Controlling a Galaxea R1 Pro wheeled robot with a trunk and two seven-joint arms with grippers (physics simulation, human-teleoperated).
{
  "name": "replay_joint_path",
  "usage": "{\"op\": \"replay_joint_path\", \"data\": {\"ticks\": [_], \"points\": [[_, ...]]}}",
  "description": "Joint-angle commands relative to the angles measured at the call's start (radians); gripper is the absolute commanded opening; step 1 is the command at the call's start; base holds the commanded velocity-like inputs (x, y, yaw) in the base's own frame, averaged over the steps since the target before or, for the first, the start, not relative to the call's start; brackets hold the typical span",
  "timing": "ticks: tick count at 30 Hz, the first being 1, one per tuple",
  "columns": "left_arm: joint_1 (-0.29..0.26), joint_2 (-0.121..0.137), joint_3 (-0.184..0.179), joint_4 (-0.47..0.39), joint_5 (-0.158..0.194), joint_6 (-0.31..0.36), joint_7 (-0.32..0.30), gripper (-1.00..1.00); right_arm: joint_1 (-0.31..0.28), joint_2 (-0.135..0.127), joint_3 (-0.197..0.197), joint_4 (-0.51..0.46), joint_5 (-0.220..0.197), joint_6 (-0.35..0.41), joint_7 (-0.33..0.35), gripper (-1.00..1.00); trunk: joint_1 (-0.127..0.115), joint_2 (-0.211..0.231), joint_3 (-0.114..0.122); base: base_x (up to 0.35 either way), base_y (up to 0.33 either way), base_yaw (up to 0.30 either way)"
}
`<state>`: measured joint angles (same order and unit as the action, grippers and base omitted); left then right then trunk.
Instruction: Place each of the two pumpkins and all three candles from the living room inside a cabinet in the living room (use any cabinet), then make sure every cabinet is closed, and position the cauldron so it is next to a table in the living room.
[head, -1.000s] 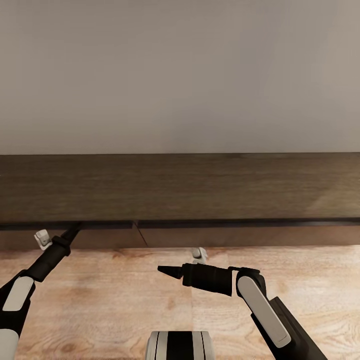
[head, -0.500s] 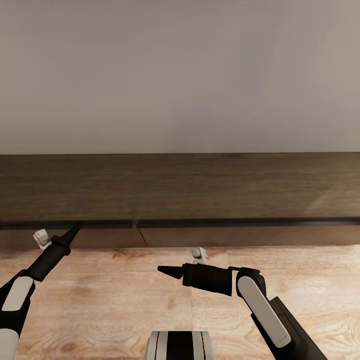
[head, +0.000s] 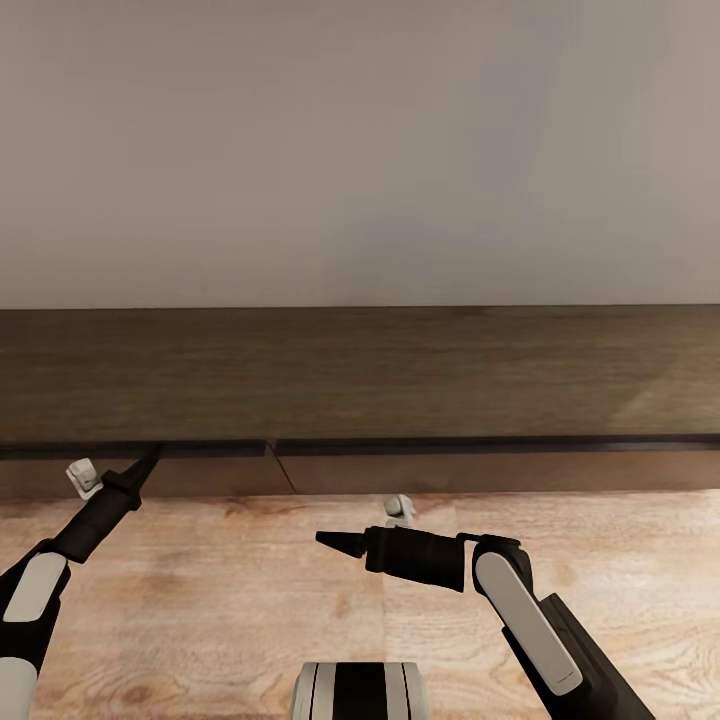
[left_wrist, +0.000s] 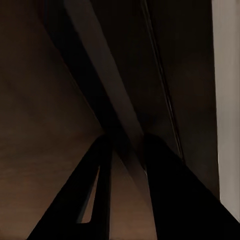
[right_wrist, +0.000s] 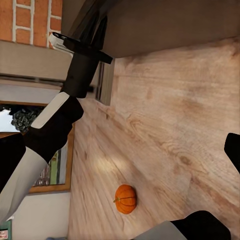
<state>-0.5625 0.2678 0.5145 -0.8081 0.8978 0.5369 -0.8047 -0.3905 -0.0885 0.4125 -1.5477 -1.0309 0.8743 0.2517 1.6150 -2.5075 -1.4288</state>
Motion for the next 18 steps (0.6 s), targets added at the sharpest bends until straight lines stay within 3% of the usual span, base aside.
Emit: {"op": "replay_joint_path", "data": {"ticks": [1,18], "points": [[0.000,0.001,0.004,0.001,0.001,-0.005,0.004,-1.00,-0.001,0.000,0.001,0.000,0.006,0.002,0.006,1.00,0.000,0.000,-0.001,0.000,0.000,0.000],[0.000,0.002,0.004,0.015,0.024,-0.006,0.004,-1.00,-0.001,0.000,-0.002,0.000,0.006,0.002,0.006,1.00,0.000,0.000,-0.001,-0.032,0.000,0.000]]}}
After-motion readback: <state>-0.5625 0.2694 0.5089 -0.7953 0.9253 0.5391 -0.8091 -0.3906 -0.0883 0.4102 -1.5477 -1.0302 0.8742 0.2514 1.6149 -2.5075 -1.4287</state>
